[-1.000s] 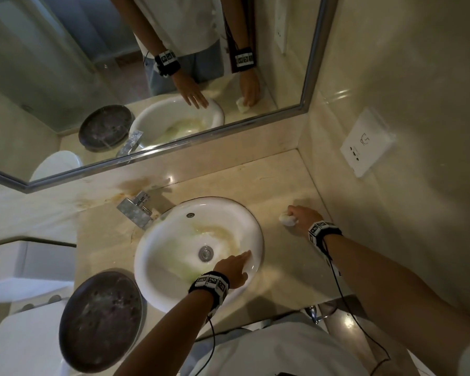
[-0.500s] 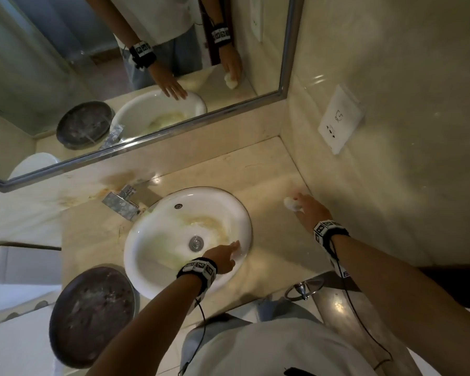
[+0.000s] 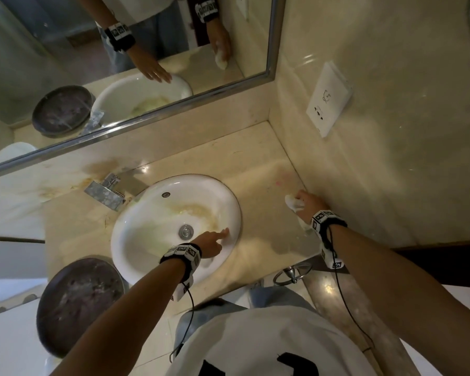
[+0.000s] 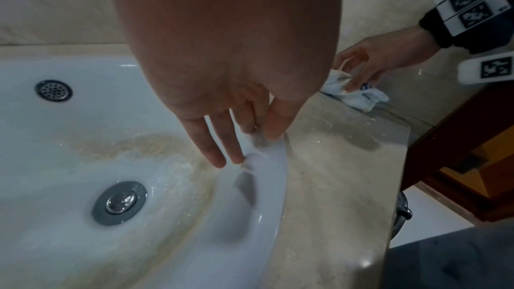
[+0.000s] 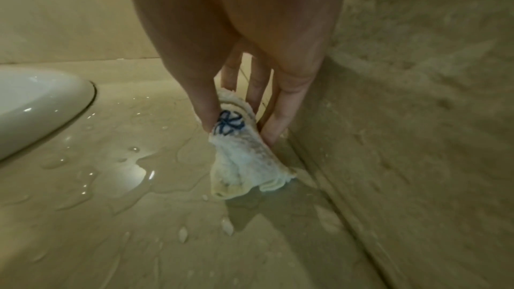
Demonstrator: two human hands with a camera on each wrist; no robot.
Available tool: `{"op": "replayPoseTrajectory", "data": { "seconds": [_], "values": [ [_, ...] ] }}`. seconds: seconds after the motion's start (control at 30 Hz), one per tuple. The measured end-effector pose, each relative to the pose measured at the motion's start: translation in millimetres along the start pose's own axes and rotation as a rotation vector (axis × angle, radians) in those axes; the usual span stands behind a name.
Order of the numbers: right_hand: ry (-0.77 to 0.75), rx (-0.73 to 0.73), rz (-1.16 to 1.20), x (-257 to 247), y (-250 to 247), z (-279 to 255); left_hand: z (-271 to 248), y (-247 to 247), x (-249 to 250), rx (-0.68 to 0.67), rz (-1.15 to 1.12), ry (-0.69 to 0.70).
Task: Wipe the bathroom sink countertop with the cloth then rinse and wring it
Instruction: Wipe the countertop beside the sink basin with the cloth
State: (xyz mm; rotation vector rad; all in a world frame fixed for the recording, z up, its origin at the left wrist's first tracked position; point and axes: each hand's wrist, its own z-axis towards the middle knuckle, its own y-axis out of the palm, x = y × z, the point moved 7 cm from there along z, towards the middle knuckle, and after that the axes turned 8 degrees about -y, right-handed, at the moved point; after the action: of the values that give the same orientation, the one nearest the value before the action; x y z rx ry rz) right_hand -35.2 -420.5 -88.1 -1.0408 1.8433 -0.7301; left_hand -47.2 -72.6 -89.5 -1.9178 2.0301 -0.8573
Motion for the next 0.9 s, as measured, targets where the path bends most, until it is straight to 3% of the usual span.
{"op": "replayPoseTrajectory", "data": {
  "seconds": [0.5, 0.77, 0.9],
  "values": [
    [-0.059, -0.031, 0.001, -56, 31, -12, 4, 5, -10, -0.001, -0.130, 0.006],
    [-0.145, -0.044, 0.124, -116, 72, -16, 4, 9, -12, 0.002, -0.132, 0.006],
    [-0.125, -0.098, 0.187, -117, 78, -12, 2, 9, -11, -0.003, -0.141, 0.006]
  ]
}}
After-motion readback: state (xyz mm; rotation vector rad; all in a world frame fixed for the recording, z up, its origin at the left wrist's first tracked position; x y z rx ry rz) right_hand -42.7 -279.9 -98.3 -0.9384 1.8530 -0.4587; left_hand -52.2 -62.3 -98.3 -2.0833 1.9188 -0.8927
